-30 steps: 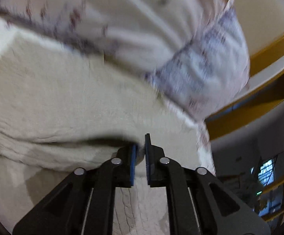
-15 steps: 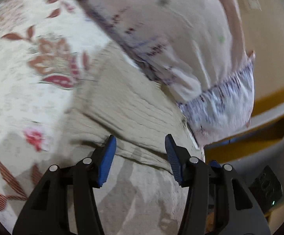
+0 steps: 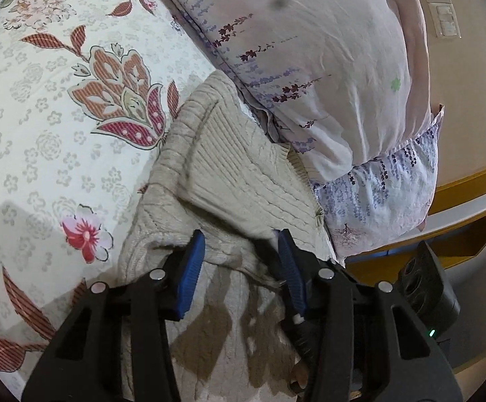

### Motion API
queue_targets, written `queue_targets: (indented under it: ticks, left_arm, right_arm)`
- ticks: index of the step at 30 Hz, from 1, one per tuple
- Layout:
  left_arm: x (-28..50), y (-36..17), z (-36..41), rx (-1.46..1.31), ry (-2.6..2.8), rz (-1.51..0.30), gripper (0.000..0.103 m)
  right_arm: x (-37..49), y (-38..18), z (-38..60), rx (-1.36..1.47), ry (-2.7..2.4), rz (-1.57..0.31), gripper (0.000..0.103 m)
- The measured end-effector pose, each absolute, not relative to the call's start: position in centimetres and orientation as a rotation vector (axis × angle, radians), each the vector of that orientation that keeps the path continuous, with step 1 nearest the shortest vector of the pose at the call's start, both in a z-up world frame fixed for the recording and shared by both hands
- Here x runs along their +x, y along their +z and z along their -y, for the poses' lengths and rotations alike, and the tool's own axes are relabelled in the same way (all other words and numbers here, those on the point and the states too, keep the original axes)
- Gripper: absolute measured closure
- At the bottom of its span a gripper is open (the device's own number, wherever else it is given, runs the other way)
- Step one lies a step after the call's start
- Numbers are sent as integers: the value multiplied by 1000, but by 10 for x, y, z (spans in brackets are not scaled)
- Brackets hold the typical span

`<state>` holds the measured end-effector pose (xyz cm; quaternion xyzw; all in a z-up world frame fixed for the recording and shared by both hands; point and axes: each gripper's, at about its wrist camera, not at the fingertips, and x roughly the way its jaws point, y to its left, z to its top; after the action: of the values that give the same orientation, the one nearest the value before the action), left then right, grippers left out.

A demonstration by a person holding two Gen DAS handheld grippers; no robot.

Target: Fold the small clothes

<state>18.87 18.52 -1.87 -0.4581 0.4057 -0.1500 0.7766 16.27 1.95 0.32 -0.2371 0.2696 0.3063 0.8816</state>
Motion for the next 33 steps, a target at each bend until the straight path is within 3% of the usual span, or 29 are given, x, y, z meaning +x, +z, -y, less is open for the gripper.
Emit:
queue_targets:
  ticks: [5,8,12,14,15,16,20,25,32,33]
  left_arm:
    - [188,-18,-186,-976,-321,-875,57]
    - [188,-17,-185,-961,-322,-877,57]
    - [189,-14,-182,-928,-324,-880,56]
    - [190,-13,-181,-919,-329,-877,53]
    - [190,-12,-180,-915,-331,-876,51]
    - [190,-11,-179,-912,-333,-875,49]
    - [192,-10,-176,-905,-333,-873,46]
    - [193,-9,-174,-896,-333,-871,43]
    - [197,-8,-170,-879,-340,-868,39]
    - [197,-7,-169,-874,-342,-868,37]
  right_arm:
    - [169,30,43,-199,536,-520,93]
    - [161,43,127,116,399,-478,93]
    - [151,21,225,407,254,-558,92]
    - [153,7,255,513,251,-640,70]
    - [153,1,271,581,248,-667,45]
    - [149,-2,286,644,246,-675,36]
    - [149,1,315,716,203,-638,37]
    - [168,-6,314,703,232,-706,60]
    - [176,-15,289,626,302,-755,76]
    - [180,-15,285,617,314,-757,86]
